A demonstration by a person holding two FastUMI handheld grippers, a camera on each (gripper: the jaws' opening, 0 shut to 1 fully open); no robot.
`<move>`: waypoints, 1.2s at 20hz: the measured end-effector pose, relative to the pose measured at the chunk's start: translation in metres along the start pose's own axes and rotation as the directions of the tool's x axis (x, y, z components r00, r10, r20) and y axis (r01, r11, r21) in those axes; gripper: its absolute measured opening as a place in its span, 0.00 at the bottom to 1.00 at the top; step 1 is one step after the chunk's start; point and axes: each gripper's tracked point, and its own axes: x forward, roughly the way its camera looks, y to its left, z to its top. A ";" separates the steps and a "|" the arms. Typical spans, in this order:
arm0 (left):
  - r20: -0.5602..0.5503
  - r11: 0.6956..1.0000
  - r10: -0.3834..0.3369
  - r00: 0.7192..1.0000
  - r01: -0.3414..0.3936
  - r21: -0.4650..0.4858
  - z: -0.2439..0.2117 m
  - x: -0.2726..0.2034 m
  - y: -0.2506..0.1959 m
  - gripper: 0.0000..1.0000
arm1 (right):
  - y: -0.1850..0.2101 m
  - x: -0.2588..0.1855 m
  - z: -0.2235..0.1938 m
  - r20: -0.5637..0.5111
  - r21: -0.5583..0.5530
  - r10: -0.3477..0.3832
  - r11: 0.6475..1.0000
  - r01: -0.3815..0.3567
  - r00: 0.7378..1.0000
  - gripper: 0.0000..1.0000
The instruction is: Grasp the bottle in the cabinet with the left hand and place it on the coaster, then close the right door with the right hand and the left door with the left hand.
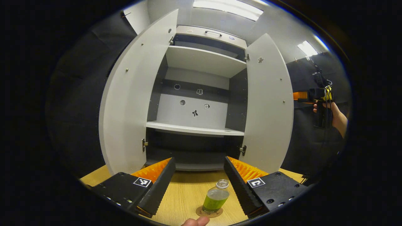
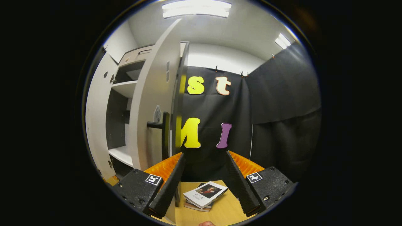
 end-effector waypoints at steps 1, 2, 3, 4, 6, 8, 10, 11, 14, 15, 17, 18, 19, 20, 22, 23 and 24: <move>0.002 1.000 -0.014 1.000 0.014 -0.003 0.000 0.001 -0.003 0.95 | 0.004 -0.001 0.000 0.000 -0.005 0.002 1.000 -0.002 1.000 0.80; 0.001 1.000 -0.027 1.000 0.027 -0.008 0.000 0.001 -0.006 0.95 | 0.008 -0.004 -0.001 0.003 0.004 0.009 1.000 -0.009 1.000 0.80; 0.002 0.999 -0.034 0.999 0.034 -0.010 0.001 0.001 -0.007 0.95 | 0.015 -0.005 -0.002 -0.003 0.015 0.023 1.000 -0.023 1.000 0.80; 0.004 0.999 -0.034 0.999 0.034 -0.009 0.001 -0.001 -0.006 0.95 | 0.021 -0.007 -0.003 -0.007 0.032 0.038 0.999 -0.038 0.999 0.80; 0.006 1.000 -0.024 1.000 0.024 -0.005 0.002 -0.003 0.000 0.95 | 0.039 -0.010 -0.004 -0.015 0.057 0.077 0.995 -0.076 0.997 0.80; 0.004 1.000 -0.004 1.000 0.004 0.004 0.002 -0.006 0.007 0.90 | 0.060 -0.011 -0.003 -0.022 0.052 0.131 0.990 -0.130 0.991 0.80; 0.002 1.000 0.016 1.000 -0.016 0.004 0.001 -0.009 0.016 0.95 | 0.082 -0.010 -0.003 -0.035 0.046 0.189 0.981 -0.187 0.981 0.80; -0.001 1.000 0.026 1.000 -0.026 0.003 0.001 -0.010 0.019 0.90 | 0.093 -0.008 -0.003 -0.040 0.048 0.215 0.976 -0.213 0.976 0.80; 0.002 0.998 0.060 0.998 -0.060 0.003 0.003 -0.014 0.030 0.95 | 0.116 -0.002 -0.005 -0.035 0.073 0.258 0.964 -0.255 0.965 0.81; 0.004 0.997 0.073 0.997 -0.073 0.005 0.003 -0.016 0.033 0.95 | 0.124 0.000 -0.006 -0.032 0.087 0.279 0.957 -0.276 0.960 0.81; -0.007 0.996 0.093 0.996 -0.093 0.015 0.001 -0.018 0.039 0.95 | 0.140 0.007 -0.015 -0.055 0.120 0.320 0.943 -0.312 0.946 0.81; -0.010 0.995 0.099 0.995 -0.099 0.020 0.001 -0.020 0.041 0.95 | 0.146 0.009 -0.017 -0.064 0.134 0.335 0.936 -0.325 0.940 0.82; -0.011 0.994 0.106 0.994 -0.106 0.023 0.001 -0.022 0.043 0.95 | 0.150 0.010 -0.017 -0.068 0.143 0.343 0.933 -0.332 0.937 0.82; -0.009 0.993 0.114 0.993 -0.114 0.023 0.002 -0.023 0.045 0.95 | 0.152 0.011 -0.015 -0.062 0.147 0.348 0.930 -0.336 0.935 0.83; -0.009 0.992 0.129 0.992 -0.129 0.016 0.000 -0.027 0.048 0.95 | 0.158 0.008 -0.011 -0.047 0.137 0.364 0.925 -0.355 0.930 0.83; -0.011 0.992 0.128 0.992 -0.128 0.013 0.000 -0.027 0.047 0.95 | 0.160 0.006 -0.010 -0.045 0.124 0.369 0.924 -0.361 0.928 0.83; -0.013 0.992 0.130 0.991 -0.129 0.012 0.000 -0.028 0.046 0.95 | 0.161 0.004 -0.008 -0.040 0.111 0.372 0.924 -0.366 0.927 0.83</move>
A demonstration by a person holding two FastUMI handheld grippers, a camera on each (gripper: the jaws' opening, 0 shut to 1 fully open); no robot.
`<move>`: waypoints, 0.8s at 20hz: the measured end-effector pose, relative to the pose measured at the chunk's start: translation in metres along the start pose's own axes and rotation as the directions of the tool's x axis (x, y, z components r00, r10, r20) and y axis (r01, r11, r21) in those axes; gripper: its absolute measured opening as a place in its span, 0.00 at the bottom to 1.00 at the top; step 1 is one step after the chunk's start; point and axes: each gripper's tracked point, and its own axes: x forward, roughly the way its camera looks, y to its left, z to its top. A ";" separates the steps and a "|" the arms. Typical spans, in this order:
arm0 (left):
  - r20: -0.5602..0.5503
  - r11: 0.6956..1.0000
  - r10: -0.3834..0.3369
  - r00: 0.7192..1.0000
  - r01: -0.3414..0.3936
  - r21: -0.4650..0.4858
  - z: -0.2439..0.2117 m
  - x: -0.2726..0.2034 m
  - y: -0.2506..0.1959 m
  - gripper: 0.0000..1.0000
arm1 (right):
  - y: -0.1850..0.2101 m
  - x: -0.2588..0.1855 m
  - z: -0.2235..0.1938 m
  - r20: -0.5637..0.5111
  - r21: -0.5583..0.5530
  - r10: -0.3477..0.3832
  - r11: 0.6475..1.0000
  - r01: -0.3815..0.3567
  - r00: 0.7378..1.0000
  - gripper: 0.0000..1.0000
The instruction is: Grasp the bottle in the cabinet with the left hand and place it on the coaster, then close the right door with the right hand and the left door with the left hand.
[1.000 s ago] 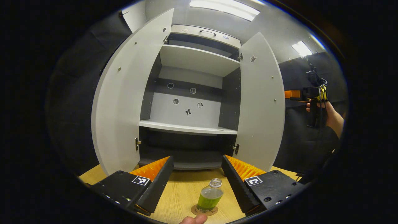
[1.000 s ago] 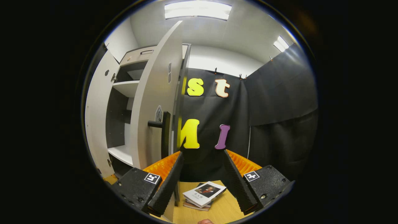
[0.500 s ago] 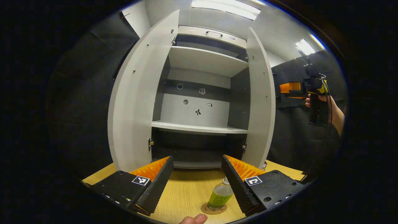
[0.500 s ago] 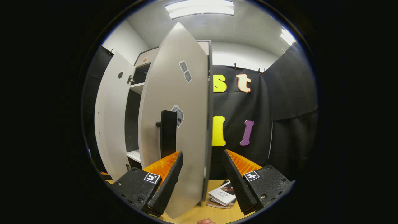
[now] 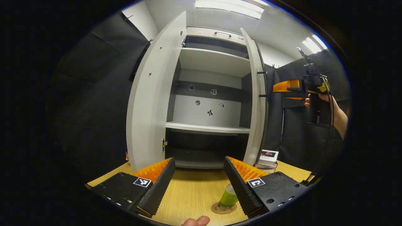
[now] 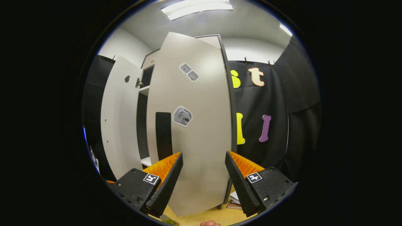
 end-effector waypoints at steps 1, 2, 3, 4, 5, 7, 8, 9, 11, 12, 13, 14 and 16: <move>-0.001 1.000 0.000 1.000 0.000 0.000 0.001 0.000 -0.001 0.95 | 0.003 -0.002 0.003 0.008 -0.010 0.005 1.000 -0.005 1.000 0.83; 0.001 1.000 -0.004 1.000 0.004 0.000 0.002 0.000 -0.001 0.95 | 0.006 -0.005 0.006 0.017 -0.017 0.010 1.000 -0.010 1.000 0.83; 0.003 1.000 -0.009 1.000 0.009 0.000 0.003 -0.001 -0.002 0.95 | 0.007 -0.008 0.008 0.026 -0.023 0.012 1.000 -0.012 1.000 0.83; 0.004 1.000 -0.013 1.000 0.013 0.003 0.004 0.000 -0.004 0.95 | 0.006 -0.010 0.009 0.037 -0.031 0.003 1.000 -0.001 0.999 0.83; 0.005 1.000 -0.018 1.000 0.018 0.005 0.005 0.000 -0.005 0.95 | 0.005 -0.014 0.010 0.048 -0.037 -0.016 0.999 0.018 0.999 0.83; 0.004 1.000 -0.028 1.000 0.028 0.005 0.008 0.002 -0.010 0.95 | 0.009 -0.023 0.010 0.071 -0.041 -0.038 0.998 0.041 0.997 0.83; 0.005 0.999 -0.037 0.999 0.037 0.000 0.009 0.003 -0.014 0.95 | 0.009 -0.028 0.008 0.076 -0.045 -0.045 0.998 0.049 0.996 0.83; 0.007 0.999 -0.050 0.999 0.050 -0.006 0.011 0.004 -0.019 0.95 | 0.010 -0.033 0.005 0.079 -0.049 -0.053 0.997 0.057 0.995 0.83; 0.011 0.997 -0.072 0.997 0.072 -0.009 0.015 0.006 -0.026 0.95 | 0.009 -0.049 -0.004 0.077 -0.053 -0.065 0.996 0.069 0.995 0.83; 0.012 0.997 -0.082 0.997 0.082 -0.005 0.017 0.007 -0.029 0.95 | 0.009 -0.057 -0.009 0.070 -0.055 -0.068 0.996 0.072 0.995 0.83; 0.011 0.996 -0.091 0.996 0.091 0.000 0.018 0.008 -0.032 0.95 | 0.010 -0.062 -0.014 0.063 -0.055 -0.069 0.996 0.072 0.996 0.83; 0.011 0.995 -0.101 0.995 0.100 0.006 0.020 0.009 -0.035 0.99 | 0.012 -0.067 -0.018 0.056 -0.054 -0.070 0.996 0.073 0.996 0.83; 0.016 0.993 -0.116 0.993 0.116 0.014 0.023 0.008 -0.041 0.95 | 0.014 -0.076 -0.031 0.049 -0.052 -0.077 0.996 0.079 0.996 0.83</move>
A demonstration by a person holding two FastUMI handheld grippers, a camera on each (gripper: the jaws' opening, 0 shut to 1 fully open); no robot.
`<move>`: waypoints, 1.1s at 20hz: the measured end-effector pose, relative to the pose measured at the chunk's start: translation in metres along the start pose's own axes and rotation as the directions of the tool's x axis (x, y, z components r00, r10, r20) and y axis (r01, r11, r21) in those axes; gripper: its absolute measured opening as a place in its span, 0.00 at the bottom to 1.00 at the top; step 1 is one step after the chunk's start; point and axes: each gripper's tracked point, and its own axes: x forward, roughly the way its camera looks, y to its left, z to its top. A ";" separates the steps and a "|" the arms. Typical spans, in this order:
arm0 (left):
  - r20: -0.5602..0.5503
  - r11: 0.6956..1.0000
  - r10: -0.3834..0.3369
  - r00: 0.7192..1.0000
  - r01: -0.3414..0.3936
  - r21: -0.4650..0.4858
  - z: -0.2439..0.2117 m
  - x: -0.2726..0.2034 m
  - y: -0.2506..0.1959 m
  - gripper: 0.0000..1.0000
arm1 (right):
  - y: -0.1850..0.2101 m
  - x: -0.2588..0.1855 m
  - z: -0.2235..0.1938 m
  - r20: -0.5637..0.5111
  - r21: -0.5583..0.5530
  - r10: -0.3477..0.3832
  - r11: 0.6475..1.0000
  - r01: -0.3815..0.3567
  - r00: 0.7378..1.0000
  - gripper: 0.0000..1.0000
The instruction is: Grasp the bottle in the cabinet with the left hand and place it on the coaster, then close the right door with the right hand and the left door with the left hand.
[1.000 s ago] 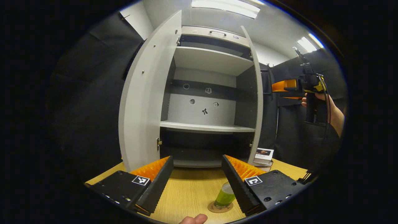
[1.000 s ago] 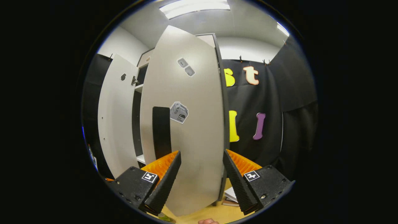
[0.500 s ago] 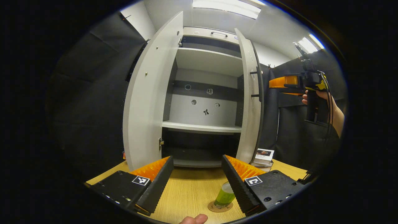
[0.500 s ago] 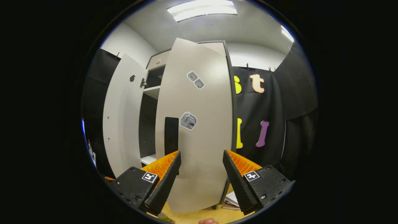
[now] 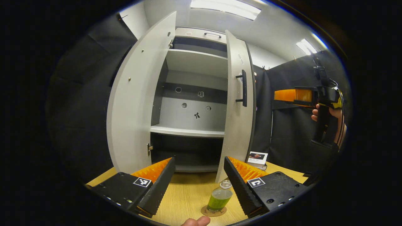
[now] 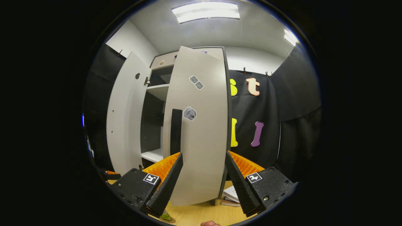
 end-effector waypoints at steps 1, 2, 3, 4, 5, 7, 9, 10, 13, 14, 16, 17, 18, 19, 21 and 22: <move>-0.001 1.000 -0.006 1.000 0.006 0.002 0.001 0.000 -0.003 0.95 | 0.000 -0.003 -0.009 -0.010 0.001 -0.010 1.000 0.010 1.000 0.83; -0.007 1.000 -0.016 1.000 0.016 -0.001 0.003 0.000 -0.006 0.95 | -0.001 -0.006 -0.021 -0.031 0.002 -0.022 1.000 0.022 0.999 0.83; -0.003 1.000 -0.028 1.000 0.028 -0.006 0.006 -0.001 -0.011 0.95 | 0.000 -0.009 -0.033 -0.053 0.011 -0.028 1.000 0.029 0.998 0.83; 0.006 0.999 -0.042 0.999 0.042 -0.009 0.011 -0.002 -0.016 0.95 | 0.002 -0.010 -0.043 -0.071 0.026 -0.031 0.999 0.033 0.997 0.83; 0.017 0.999 -0.051 0.999 0.052 -0.008 0.017 -0.002 -0.018 0.95 | 0.004 -0.013 -0.053 -0.085 0.043 -0.034 0.998 0.037 0.996 0.83; 0.044 0.998 -0.056 0.997 0.056 -0.003 0.029 -0.002 -0.020 0.95 | 0.006 -0.017 -0.071 -0.103 0.062 -0.045 0.997 0.051 0.994 0.83; 0.063 0.998 -0.061 0.996 0.061 -0.003 0.040 -0.003 -0.022 0.95 | 0.005 -0.019 -0.094 -0.136 0.047 -0.065 0.996 0.072 0.989 0.83; 0.072 0.998 -0.062 0.995 0.063 -0.003 0.046 -0.004 -0.022 0.95 | 0.005 -0.021 -0.101 -0.151 0.043 -0.069 0.996 0.076 0.986 0.83; 0.128 0.999 -0.042 0.991 0.042 0.004 0.067 -0.008 -0.014 0.99 | 0.014 -0.026 -0.111 -0.163 0.074 -0.056 0.995 0.069 0.985 0.83; 0.145 1.000 -0.030 0.989 0.029 0.008 0.075 -0.010 -0.010 0.99 | 0.017 -0.028 -0.112 -0.162 0.081 -0.051 0.995 0.065 0.985 0.83; 0.181 1.000 0.009 0.983 -0.012 0.018 0.090 -0.013 0.004 0.95 | 0.020 -0.028 -0.112 -0.158 0.079 -0.047 0.995 0.060 0.986 0.83; 0.205 0.999 0.035 0.978 -0.041 0.026 0.103 -0.015 0.015 0.99 | 0.021 -0.028 -0.112 -0.159 0.081 -0.045 0.995 0.059 0.986 0.83; 0.222 0.997 0.065 0.973 -0.075 0.035 0.113 -0.018 0.027 0.99 | 0.023 -0.027 -0.110 -0.157 0.091 -0.040 0.994 0.055 0.987 0.83; 0.235 0.993 0.096 0.967 -0.109 0.045 0.121 -0.023 0.040 0.95 | 0.026 -0.026 -0.109 -0.156 0.104 -0.032 0.993 0.049 0.987 0.83; 0.270 0.982 0.158 0.950 -0.179 0.055 0.139 -0.031 0.065 0.95 | 0.033 -0.024 -0.108 -0.157 0.127 -0.012 0.991 0.032 0.988 0.83; 0.289 0.974 0.190 0.938 -0.217 0.063 0.148 -0.036 0.078 0.95 | 0.036 -0.023 -0.109 -0.159 0.131 -0.003 0.991 0.024 0.987 0.83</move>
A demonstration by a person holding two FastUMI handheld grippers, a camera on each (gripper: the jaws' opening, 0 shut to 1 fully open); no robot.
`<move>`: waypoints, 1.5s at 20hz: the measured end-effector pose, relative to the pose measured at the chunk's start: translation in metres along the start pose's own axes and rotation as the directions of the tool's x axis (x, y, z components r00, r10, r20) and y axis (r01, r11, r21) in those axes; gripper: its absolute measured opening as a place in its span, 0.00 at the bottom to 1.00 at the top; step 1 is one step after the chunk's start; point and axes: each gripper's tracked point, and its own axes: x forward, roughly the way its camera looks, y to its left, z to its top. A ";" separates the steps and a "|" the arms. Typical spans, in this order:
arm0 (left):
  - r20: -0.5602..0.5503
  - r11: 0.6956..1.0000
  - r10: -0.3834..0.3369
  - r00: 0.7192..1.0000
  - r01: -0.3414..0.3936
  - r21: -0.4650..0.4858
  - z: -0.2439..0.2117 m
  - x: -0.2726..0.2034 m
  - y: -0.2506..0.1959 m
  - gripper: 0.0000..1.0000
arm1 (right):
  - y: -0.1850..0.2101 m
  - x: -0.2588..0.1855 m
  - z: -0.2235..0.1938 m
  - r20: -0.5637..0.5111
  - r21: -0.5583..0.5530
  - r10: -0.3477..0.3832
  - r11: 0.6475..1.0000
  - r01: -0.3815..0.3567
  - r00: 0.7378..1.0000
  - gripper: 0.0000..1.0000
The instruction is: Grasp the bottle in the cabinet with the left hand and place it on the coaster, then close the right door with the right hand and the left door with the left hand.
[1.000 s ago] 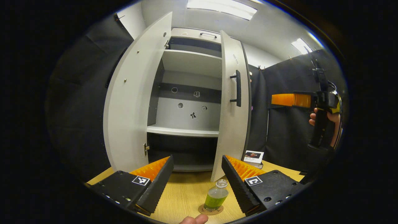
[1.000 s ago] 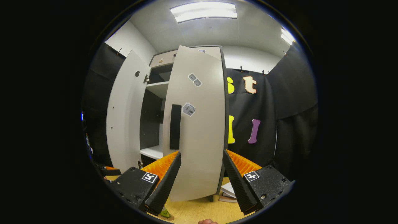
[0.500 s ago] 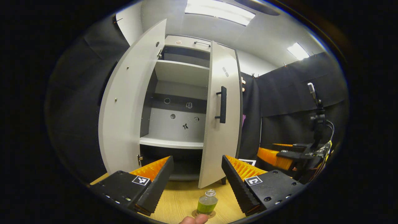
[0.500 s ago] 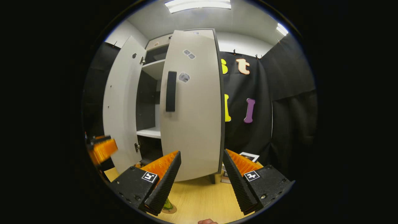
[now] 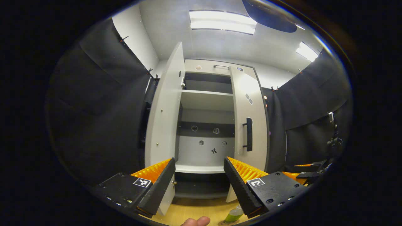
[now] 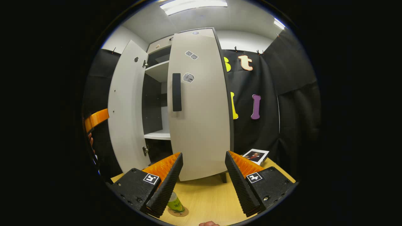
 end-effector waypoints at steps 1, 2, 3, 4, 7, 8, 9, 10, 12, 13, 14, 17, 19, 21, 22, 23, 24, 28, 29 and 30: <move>0.019 0.999 0.041 0.999 -0.042 0.024 0.007 0.000 0.015 0.99 | 0.002 0.001 -0.002 -0.004 -0.003 0.006 1.000 -0.006 1.000 0.83; 0.040 0.994 0.087 0.995 -0.090 0.055 0.017 0.000 0.032 0.99 | 0.003 0.002 -0.003 -0.009 -0.007 0.009 1.000 -0.009 1.000 0.83; 0.064 0.986 0.139 0.988 -0.144 0.089 0.027 -0.001 0.049 0.95 | 0.004 0.002 -0.004 -0.013 -0.011 0.010 1.000 -0.010 1.000 0.83; 0.083 0.972 0.192 0.978 -0.201 0.119 0.035 -0.002 0.066 0.95 | 0.004 0.002 -0.005 -0.018 -0.015 0.012 1.000 -0.013 1.000 0.83; 0.099 0.950 0.270 0.958 -0.282 0.135 0.047 0.014 0.097 0.99 | -0.001 0.001 -0.002 -0.011 -0.025 -0.004 1.000 0.003 1.000 0.83; 0.100 0.946 0.289 0.952 -0.300 0.125 0.047 0.022 0.107 0.99 | -0.003 0.000 -0.001 -0.006 -0.022 -0.007 1.000 0.007 1.000 0.83; 0.102 0.934 0.326 0.940 -0.337 0.122 0.051 0.031 0.125 0.99 | -0.004 -0.001 0.000 -0.004 -0.016 -0.008 1.000 0.008 1.000 0.83; 0.096 0.910 0.385 0.918 -0.395 0.128 0.051 0.039 0.149 0.95 | -0.006 -0.003 0.001 -0.004 -0.012 -0.012 1.000 0.012 1.000 0.83; 0.077 0.886 0.436 0.896 -0.443 0.135 0.044 0.056 0.184 0.96 | -0.013 -0.006 0.002 0.000 -0.009 -0.028 1.000 0.028 1.000 0.83; 0.055 0.891 0.433 0.900 -0.437 0.125 0.033 0.075 0.188 0.99 | -0.017 -0.007 0.003 0.000 -0.008 -0.035 0.999 0.035 0.999 0.83; 0.038 0.899 0.422 0.906 -0.423 0.111 0.026 0.083 0.198 0.94 | -0.020 -0.007 0.003 0.001 -0.006 -0.042 0.999 0.042 0.999 0.83; 0.013 0.908 0.407 0.914 -0.406 0.103 0.014 0.098 0.206 0.95 | -0.029 -0.006 0.002 -0.005 0.000 -0.063 0.998 0.063 0.998 0.83; -0.014 0.909 0.406 0.914 -0.402 0.108 0.002 0.109 0.208 0.95 | -0.032 -0.006 0.003 -0.007 -0.003 -0.070 0.998 0.070 0.998 0.83; 0.004 0.900 0.422 0.907 -0.419 0.122 0.001 0.109 0.211 0.94 | -0.035 -0.007 0.006 0.004 -0.009 -0.078 0.997 0.079 0.997 0.83; 0.011 0.898 0.427 0.904 -0.426 0.115 0.000 0.107 0.210 0.94 | -0.037 -0.008 0.007 0.005 -0.012 -0.081 0.997 0.081 0.997 0.83; 0.021 0.896 0.432 0.902 -0.432 0.101 0.001 0.107 0.211 0.95 | -0.039 -0.009 0.006 0.004 -0.015 -0.083 0.996 0.083 0.997 0.83; 0.021 0.898 0.431 0.902 -0.431 0.088 0.002 0.107 0.210 0.99 | -0.039 -0.009 0.006 0.002 -0.016 -0.082 0.997 0.082 0.997 0.83; -0.018 0.929 0.368 0.930 -0.367 0.038 -0.004 0.111 0.199 0.94 | -0.037 -0.008 0.005 -0.001 0.002 -0.070 0.998 0.070 0.998 0.83; -0.020 0.936 0.352 0.936 -0.351 0.035 -0.002 0.111 0.195 0.94 | -0.035 -0.006 0.006 0.000 0.010 -0.063 0.998 0.063 0.998 0.83; -0.024 0.940 0.339 0.941 -0.338 0.036 0.000 0.111 0.189 0.94 | -0.031 -0.005 0.006 -0.001 0.014 -0.054 0.998 0.054 0.999 0.83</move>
